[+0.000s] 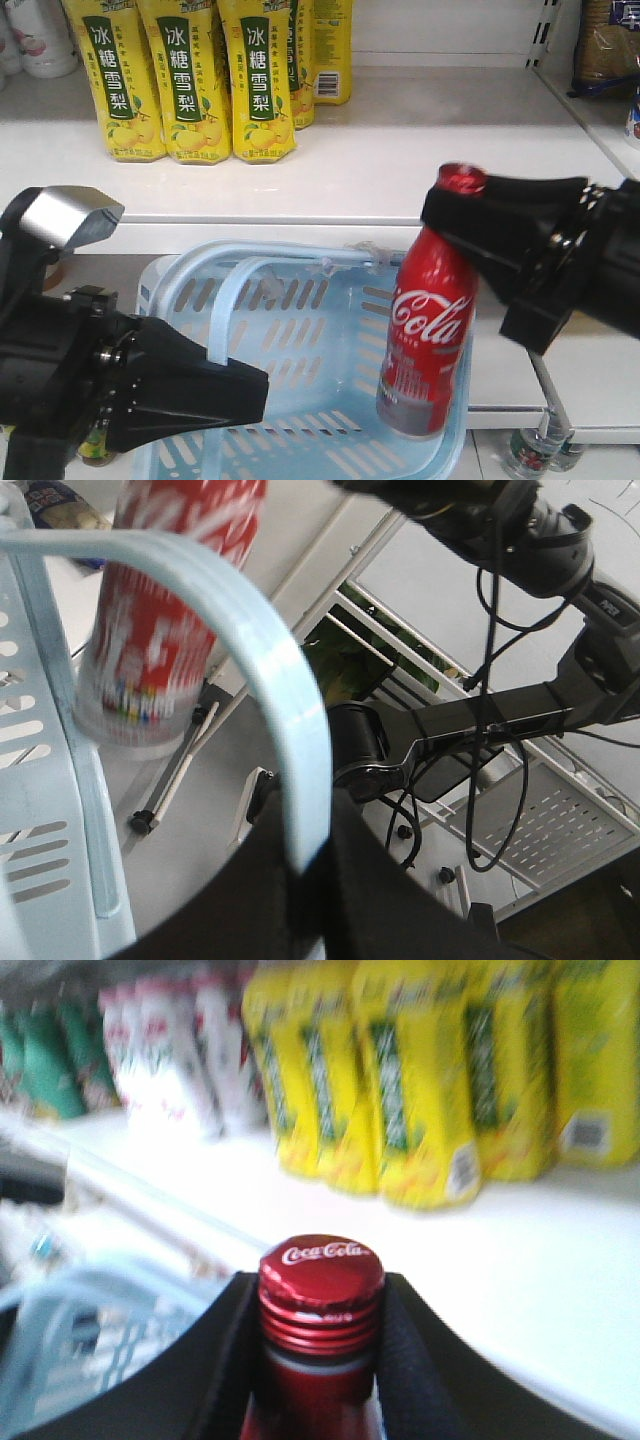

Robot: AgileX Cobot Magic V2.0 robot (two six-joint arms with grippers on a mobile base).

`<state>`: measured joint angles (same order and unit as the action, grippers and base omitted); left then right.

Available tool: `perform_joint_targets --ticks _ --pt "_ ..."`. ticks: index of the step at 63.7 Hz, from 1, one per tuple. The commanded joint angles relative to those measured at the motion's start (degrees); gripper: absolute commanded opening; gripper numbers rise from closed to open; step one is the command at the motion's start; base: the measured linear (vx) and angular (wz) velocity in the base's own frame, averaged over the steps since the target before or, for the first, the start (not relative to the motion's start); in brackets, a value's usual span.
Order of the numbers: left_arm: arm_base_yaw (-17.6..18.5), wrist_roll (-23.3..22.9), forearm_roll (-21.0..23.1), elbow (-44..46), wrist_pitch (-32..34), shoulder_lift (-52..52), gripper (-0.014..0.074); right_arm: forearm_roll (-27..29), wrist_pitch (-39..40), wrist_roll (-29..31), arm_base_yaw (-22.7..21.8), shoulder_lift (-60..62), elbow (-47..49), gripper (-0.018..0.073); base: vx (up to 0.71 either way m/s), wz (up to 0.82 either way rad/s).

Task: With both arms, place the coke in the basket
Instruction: 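Lift the bottle off the shelf and carry it over the basket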

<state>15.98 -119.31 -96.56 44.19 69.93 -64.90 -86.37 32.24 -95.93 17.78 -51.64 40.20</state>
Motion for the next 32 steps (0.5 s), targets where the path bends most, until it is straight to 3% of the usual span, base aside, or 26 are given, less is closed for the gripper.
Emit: perform_joint_targets --ticks 1,15,32 --pt "0.14 0.29 6.08 1.42 4.39 1.36 -0.0006 -4.41 4.15 -4.80 0.05 -2.12 1.98 -0.0003 0.00 0.00" --pt "0.14 0.29 6.08 1.42 4.39 1.36 -0.0006 -9.48 6.96 -1.75 0.05 -9.27 1.98 -0.0003 0.00 0.00" --pt "0.14 0.29 6.08 1.42 4.39 1.36 -0.0006 -8.45 7.65 4.28 0.05 -14.10 1.98 -0.0003 0.00 0.00"
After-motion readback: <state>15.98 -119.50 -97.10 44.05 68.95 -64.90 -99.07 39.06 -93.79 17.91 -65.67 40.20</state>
